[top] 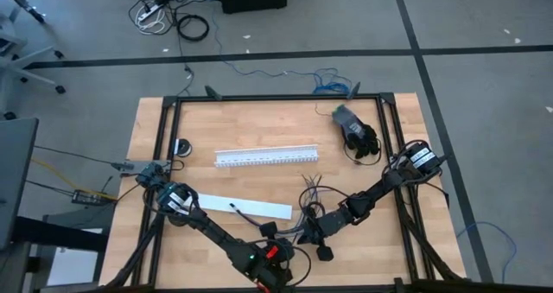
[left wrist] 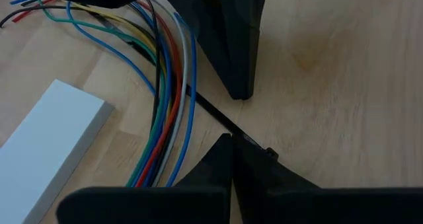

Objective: Ziptie cables
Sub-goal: Wrap the colored wires together using a zip tie

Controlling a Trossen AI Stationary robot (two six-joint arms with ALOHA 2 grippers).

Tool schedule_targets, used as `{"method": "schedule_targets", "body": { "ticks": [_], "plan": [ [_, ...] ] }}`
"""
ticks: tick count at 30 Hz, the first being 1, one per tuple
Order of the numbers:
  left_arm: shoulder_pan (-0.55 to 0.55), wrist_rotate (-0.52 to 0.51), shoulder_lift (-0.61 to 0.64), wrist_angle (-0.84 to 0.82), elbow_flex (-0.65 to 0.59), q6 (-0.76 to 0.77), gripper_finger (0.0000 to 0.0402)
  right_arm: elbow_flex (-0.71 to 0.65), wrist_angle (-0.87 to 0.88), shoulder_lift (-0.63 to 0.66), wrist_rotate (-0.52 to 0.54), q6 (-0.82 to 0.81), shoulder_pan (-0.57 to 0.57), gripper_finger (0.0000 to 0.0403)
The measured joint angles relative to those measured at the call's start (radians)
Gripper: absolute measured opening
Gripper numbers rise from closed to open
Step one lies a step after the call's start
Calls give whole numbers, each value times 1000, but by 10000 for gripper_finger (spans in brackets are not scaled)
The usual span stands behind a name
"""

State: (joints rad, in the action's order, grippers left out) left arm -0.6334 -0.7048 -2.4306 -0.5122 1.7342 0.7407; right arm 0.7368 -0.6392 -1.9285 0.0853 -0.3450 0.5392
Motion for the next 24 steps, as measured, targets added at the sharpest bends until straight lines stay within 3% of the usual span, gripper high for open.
{"method": "schedule_targets", "body": {
  "ticks": [12, 24],
  "plan": [
    [27, 37, -7, -39, 61, -82, 0, 0, 0, 0, 1, 9, 0, 0],
    [24, 18, -14, -170, 141, -28, 0, 0, -3, 0, 51, 42, 11, 0]
  ]
}}
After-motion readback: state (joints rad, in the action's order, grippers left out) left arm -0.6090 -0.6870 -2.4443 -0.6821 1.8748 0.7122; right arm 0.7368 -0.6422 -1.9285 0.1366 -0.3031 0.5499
